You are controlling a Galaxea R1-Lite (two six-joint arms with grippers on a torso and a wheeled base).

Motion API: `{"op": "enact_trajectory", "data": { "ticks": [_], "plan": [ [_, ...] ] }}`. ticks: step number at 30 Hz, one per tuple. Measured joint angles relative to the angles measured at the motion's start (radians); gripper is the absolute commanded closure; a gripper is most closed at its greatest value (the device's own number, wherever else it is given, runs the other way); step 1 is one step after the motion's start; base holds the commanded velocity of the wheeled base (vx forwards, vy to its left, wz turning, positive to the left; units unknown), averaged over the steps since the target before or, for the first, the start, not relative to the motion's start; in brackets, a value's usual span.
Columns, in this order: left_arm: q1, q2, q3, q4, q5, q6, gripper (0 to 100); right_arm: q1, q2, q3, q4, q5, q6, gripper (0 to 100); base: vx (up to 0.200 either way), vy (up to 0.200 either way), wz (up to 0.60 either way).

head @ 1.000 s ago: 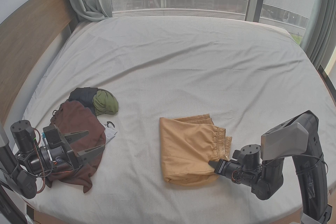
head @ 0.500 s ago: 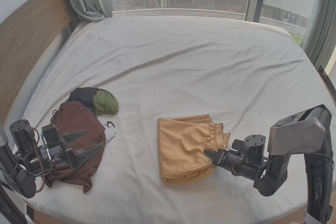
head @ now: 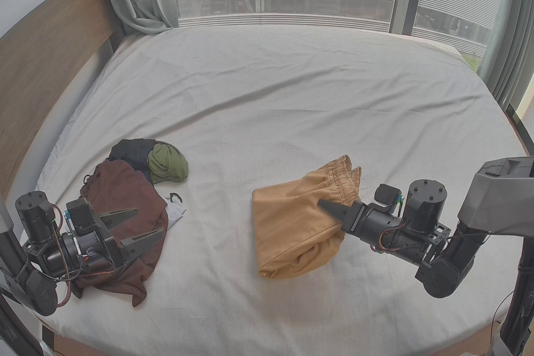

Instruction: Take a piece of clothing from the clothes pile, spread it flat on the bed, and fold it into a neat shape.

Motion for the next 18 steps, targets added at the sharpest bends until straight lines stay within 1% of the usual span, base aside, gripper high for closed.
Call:
{"op": "enact_trajectory", "data": {
  "ticks": [3, 11, 18],
  "plan": [
    [0.0, 0.0, 0.002, 0.0, 0.0, 0.0, 0, 0.004, -0.017, -0.036, 0.019, 0.0, 0.0, 100, 0.0, 0.0, 0.0],
    [-0.001, 0.001, 0.005, 0.0, 0.0, 0.0, 0, 0.006, -0.044, -0.171, 0.147, 0.0, 0.0, 100, 0.0, 0.0, 0.0],
    [-0.002, 0.001, 0.006, 0.0, 0.0, 0.0, 0, 0.003, -0.06, -0.335, 0.307, 0.0, 0.0, 100, 0.0, 0.0, 0.0]
  ]
}}
